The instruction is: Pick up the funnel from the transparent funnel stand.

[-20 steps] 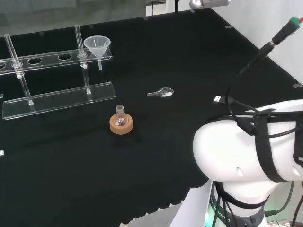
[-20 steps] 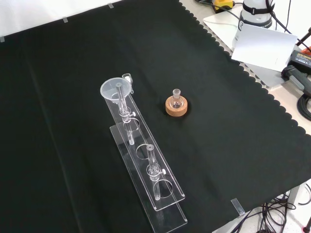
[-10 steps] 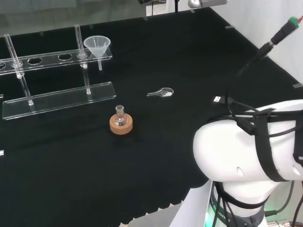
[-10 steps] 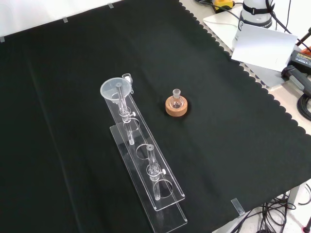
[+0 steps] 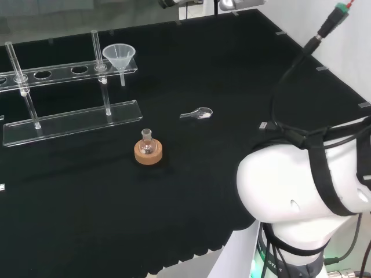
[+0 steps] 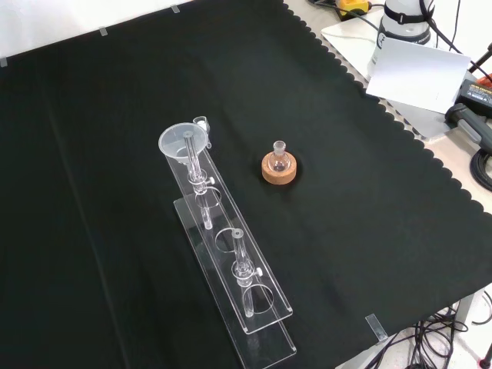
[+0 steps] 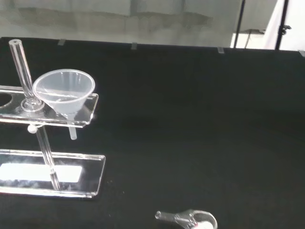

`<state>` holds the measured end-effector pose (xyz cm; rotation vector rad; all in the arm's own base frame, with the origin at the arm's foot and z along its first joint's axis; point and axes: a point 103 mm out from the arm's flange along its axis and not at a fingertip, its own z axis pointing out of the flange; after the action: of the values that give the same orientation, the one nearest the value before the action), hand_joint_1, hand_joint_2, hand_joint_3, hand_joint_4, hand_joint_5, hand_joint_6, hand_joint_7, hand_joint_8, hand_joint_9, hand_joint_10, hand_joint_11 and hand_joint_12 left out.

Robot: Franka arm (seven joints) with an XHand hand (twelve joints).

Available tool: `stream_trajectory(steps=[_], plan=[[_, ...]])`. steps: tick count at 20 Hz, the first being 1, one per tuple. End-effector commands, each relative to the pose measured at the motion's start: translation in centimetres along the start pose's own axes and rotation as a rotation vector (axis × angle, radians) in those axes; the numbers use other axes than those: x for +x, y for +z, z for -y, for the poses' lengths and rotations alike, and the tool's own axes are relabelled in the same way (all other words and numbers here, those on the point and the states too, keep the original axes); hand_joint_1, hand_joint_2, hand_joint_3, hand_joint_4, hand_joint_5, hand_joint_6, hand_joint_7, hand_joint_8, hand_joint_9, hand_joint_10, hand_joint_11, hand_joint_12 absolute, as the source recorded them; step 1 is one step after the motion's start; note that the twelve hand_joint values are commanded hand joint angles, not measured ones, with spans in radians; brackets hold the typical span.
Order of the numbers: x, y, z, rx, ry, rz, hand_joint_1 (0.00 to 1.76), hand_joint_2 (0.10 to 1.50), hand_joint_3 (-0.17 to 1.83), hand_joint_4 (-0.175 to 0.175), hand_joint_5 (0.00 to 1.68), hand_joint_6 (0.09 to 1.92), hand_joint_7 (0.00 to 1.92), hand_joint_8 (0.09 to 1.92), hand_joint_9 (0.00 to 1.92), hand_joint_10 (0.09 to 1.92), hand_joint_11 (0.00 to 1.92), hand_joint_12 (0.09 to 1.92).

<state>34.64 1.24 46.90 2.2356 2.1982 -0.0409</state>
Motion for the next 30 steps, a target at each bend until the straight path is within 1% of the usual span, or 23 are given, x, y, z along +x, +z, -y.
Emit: stream_trajectory(steps=[1,7,11,12,15,17,20,23,24,26,27,30], plan=[[1.6,0.9,-2.8,-0.016,-0.055,-0.022,0.38,0.59,0.08,0.059,0.00,0.09,0.00,0.09,0.00,0.09,0.00,0.09],[3.0,2.3,-5.0,-0.022,-0.101,-0.054,0.38,0.60,0.07,0.060,0.00,0.09,0.00,0.09,0.00,0.09,0.00,0.09],[3.9,2.9,-6.3,-0.018,-0.141,-0.050,0.40,0.59,0.06,0.058,0.00,0.09,0.00,0.09,0.00,0.09,0.04,0.09],[4.1,3.1,-6.7,-0.009,-0.151,-0.051,0.41,0.60,0.04,0.062,0.00,0.09,0.00,0.09,0.00,0.09,0.03,0.14],[4.7,3.4,-7.7,0.004,-0.174,-0.052,0.45,0.60,0.01,0.063,0.00,0.09,0.00,0.09,0.00,0.09,0.00,0.60],[5.2,3.7,-8.4,0.012,-0.185,-0.049,0.47,0.60,0.00,0.055,0.00,0.09,0.00,0.09,0.00,0.09,0.00,0.78],[5.8,4.0,-9.4,0.025,-0.207,-0.044,0.48,0.60,0.00,0.024,0.00,0.09,0.03,0.09,0.01,0.09,0.00,0.94],[6.4,4.0,-10.6,0.050,-0.230,-0.025,0.49,0.60,0.00,0.005,0.00,0.09,0.11,0.09,0.08,0.09,0.00,1.12],[6.6,4.0,-10.9,0.063,-0.236,-0.021,0.49,0.60,0.00,0.002,0.00,0.09,0.11,0.11,0.07,0.15,0.00,1.16],[6.9,4.3,-11.7,0.111,-0.249,-0.006,0.50,0.60,0.00,-0.004,0.01,0.09,0.11,0.22,0.03,0.37,0.00,1.24],[7.7,4.5,-12.4,0.134,-0.253,-0.006,0.50,0.60,0.00,-0.006,0.02,0.09,0.09,0.28,0.01,0.43,0.00,1.25],[7.9,5.2,-13.1,0.180,-0.266,0.001,0.51,0.61,0.00,-0.010,0.04,0.09,0.03,0.44,0.00,0.48,0.00,1.25]])
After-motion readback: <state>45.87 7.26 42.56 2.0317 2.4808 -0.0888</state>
